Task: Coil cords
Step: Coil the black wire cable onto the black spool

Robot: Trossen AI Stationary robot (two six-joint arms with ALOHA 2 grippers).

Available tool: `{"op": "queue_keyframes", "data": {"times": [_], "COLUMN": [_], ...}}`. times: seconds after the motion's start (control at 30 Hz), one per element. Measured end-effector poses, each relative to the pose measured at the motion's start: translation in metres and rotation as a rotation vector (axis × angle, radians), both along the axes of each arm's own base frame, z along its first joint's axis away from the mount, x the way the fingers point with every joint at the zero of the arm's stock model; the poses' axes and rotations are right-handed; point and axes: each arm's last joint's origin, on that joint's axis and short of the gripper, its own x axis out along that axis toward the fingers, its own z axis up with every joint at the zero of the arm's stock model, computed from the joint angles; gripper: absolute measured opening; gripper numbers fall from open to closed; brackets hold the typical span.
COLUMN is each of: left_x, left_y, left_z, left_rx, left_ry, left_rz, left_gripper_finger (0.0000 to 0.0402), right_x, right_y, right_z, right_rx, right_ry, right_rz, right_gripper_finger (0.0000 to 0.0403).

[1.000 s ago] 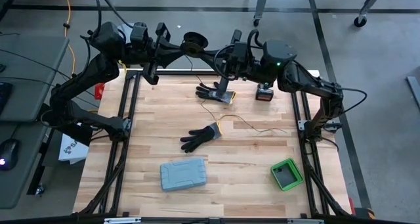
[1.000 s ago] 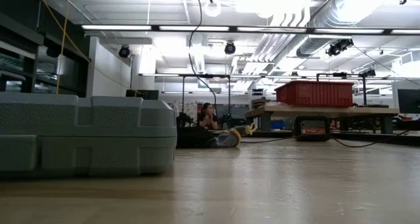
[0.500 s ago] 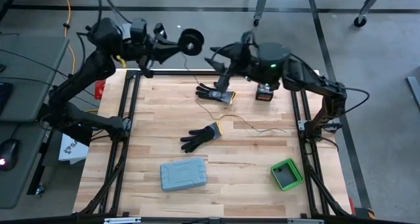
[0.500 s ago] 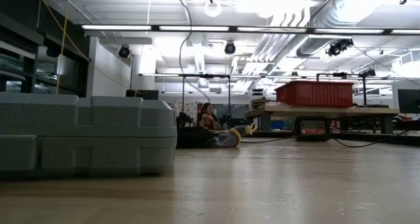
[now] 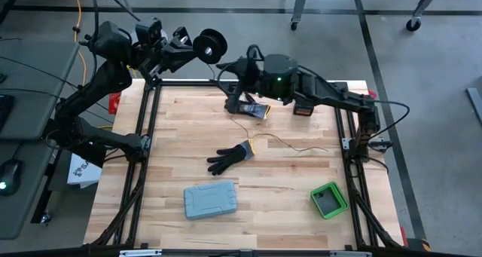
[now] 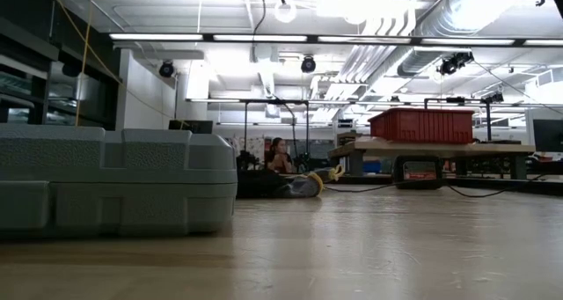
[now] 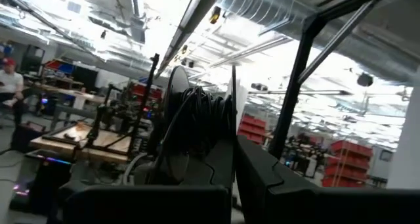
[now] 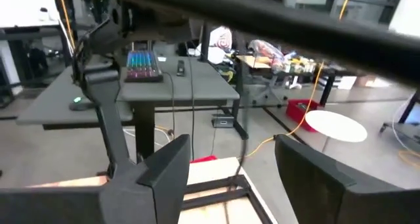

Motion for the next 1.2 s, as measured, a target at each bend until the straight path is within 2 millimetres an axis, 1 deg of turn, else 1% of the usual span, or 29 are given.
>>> {"op": "queue_keyframes", "data": {"times": [0.13, 0.27, 0.37, 0.5, 0.63, 0.73, 0.87, 1.07, 1.13, 1.2], "left_x": [0.001, 0.001, 0.001, 0.001, 0.000, 0.000, 0.000, 0.000, 0.000, 0.000], "left_y": [0.000, -0.001, -0.001, -0.001, -0.001, -0.001, -0.001, 0.000, 0.000, 0.000], "left_z": [0.000, 0.001, 0.001, 0.001, 0.002, 0.002, 0.002, 0.002, 0.002, 0.002], "left_rx": [-0.011, -0.008, -0.008, -0.007, -0.003, -0.007, -0.010, -0.012, -0.012, -0.016], "left_ry": [-0.003, -0.014, -0.014, -0.017, -0.027, -0.031, -0.031, -0.031, -0.031, -0.034], "left_rz": [-0.006, 0.000, 0.000, 0.001, 0.004, 0.013, 0.019, 0.020, 0.021, 0.031], "left_gripper_finger": [0.0000, 0.0000, 0.0000, 0.0000, 0.0000, 0.0000, 0.0000, 0.0000, 0.0000, 0.0000], "right_x": [0.007, 0.006, 0.006, 0.006, 0.006, 0.007, 0.012, 0.016, 0.016, 0.017], "right_y": [-0.001, -0.001, -0.003, -0.007, -0.007, -0.007, -0.007, -0.007, -0.007, -0.006], "right_z": [-0.006, -0.004, -0.003, -0.002, -0.001, -0.001, -0.004, -0.006, -0.007, -0.007], "right_rx": [-0.002, 0.023, 0.023, 0.043, 0.055, 0.070, 0.096, 0.081, 0.071, 0.060], "right_ry": [0.010, -0.019, -0.029, -0.047, -0.061, -0.083, -0.099, -0.106, -0.099, -0.095], "right_rz": [-0.016, -0.028, -0.089, -0.085, -0.082, -0.075, -0.062, -0.058, -0.057, -0.051], "right_gripper_finger": [0.0214, 0.0198, 0.0165, 0.0112, 0.0082, 0.0071, 0.0070, 0.0065, 0.0047, 0.0016]}}
